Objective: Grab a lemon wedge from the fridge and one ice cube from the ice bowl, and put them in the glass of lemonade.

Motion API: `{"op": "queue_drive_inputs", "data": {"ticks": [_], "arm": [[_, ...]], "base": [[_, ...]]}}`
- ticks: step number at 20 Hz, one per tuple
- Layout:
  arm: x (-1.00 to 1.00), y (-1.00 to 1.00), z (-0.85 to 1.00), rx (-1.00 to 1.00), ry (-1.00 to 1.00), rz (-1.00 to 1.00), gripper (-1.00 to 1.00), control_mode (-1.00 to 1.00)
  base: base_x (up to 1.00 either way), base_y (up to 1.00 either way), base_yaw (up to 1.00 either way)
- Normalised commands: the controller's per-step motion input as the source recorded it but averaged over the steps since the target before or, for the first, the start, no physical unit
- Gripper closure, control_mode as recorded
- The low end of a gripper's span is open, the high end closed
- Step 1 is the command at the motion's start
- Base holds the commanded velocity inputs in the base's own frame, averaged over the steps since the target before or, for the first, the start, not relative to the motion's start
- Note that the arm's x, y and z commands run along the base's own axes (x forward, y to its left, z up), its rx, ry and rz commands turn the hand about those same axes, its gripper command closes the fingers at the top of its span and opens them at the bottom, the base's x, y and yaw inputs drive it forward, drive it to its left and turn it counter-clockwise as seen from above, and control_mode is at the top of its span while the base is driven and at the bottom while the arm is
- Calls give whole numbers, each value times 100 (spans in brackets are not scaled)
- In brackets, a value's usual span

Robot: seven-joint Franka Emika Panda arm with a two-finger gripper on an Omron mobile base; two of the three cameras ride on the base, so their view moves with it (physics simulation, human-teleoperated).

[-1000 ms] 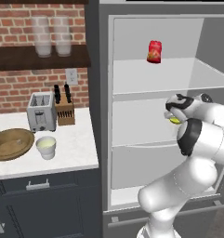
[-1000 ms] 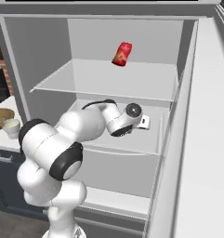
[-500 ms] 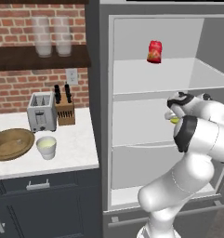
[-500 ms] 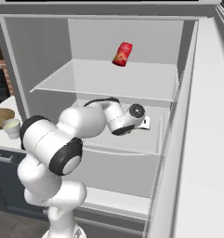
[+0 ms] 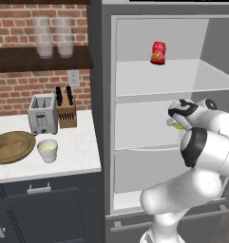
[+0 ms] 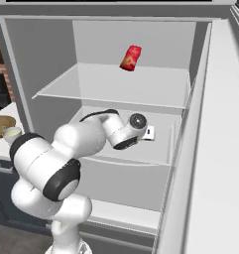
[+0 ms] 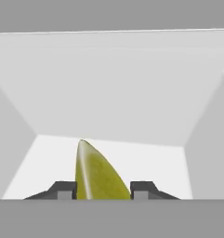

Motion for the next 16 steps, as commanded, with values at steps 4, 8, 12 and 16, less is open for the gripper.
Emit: {"op": "queue_drive_inputs", "data": {"ticks": [4, 8, 12, 16], "arm": [[-75, 2, -3, 0, -4, 0, 100, -100], [-100, 0, 0, 0, 0, 0, 100, -100], [-96, 7, 23, 0, 0, 0, 100, -100], [-86, 16, 76, 0, 0, 0, 100, -100]], "base": [[0, 0, 0], [0, 0, 0], [0, 0, 0], [0, 0, 0]]}}
